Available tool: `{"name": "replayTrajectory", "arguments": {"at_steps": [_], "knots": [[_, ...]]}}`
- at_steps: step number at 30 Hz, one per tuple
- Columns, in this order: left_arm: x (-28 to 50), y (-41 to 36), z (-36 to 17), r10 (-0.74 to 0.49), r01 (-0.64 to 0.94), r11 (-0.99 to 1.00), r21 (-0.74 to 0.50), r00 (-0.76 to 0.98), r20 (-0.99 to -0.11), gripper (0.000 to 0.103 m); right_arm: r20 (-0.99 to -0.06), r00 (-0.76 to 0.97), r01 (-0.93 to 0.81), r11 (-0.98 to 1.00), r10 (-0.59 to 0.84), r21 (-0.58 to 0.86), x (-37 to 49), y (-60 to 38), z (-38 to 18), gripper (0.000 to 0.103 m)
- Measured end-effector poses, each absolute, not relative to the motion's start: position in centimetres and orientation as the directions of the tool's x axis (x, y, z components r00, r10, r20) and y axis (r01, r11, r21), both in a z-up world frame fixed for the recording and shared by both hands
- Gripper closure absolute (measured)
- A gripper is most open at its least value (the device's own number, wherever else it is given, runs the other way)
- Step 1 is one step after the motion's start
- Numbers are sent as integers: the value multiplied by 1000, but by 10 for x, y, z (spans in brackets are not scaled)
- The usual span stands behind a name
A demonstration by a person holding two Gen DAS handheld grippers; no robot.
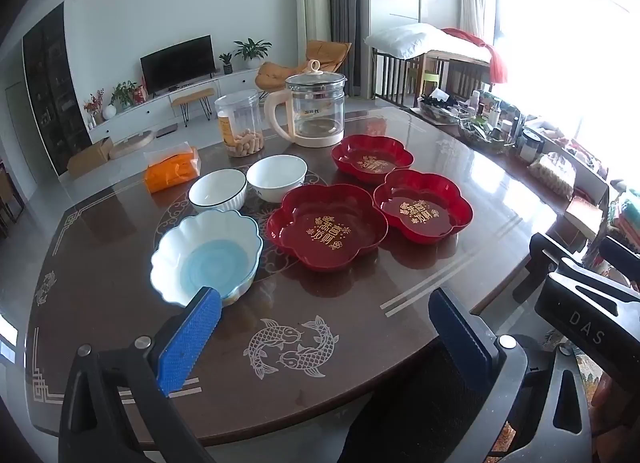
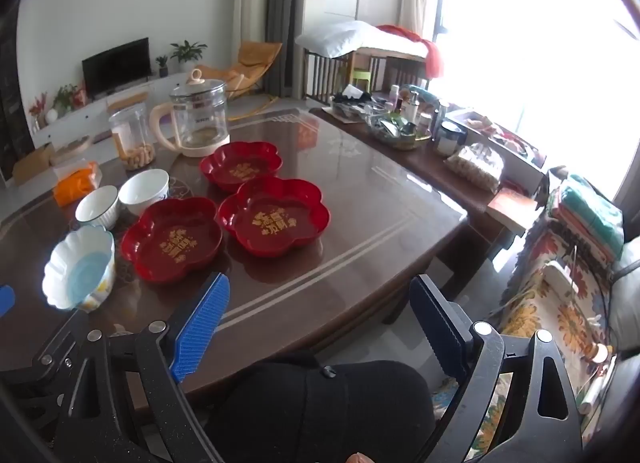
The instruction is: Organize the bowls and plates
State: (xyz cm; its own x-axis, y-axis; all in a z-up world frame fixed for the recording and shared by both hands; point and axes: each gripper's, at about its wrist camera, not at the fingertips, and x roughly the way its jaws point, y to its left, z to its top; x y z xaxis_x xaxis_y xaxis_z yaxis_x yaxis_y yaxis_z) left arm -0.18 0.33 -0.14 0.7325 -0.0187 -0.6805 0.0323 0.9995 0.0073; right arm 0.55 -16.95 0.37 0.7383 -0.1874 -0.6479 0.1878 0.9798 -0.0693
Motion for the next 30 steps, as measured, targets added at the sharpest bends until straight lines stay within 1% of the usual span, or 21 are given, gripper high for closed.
{"name": "replayTrajectory", "arguments": {"at_steps": [3,4,7,17,30], "knots": [[-1,2,0,-4,27,999,23,730,-683,0,-648,736,196,978,-195,-71,9,-164,1,10],[-1,2,-4,-5,29,999,23,729,-684,0,-636,754,195,981,-163,-20,4,-171,2,10],[-2,0,-7,-6,33,999,25,718,-696,0,-638,753,194,981,-161,-19,4,-174,2,10],[-2,-2,-7,-12,35,999,19,708,-706,0,-643,742,194,979,-190,-66,5,-170,-5,10],[0,-4,-13,8,31,999,41,696,-718,0,-652,736,186,980,-182,-63,5,-168,-8,10]]}}
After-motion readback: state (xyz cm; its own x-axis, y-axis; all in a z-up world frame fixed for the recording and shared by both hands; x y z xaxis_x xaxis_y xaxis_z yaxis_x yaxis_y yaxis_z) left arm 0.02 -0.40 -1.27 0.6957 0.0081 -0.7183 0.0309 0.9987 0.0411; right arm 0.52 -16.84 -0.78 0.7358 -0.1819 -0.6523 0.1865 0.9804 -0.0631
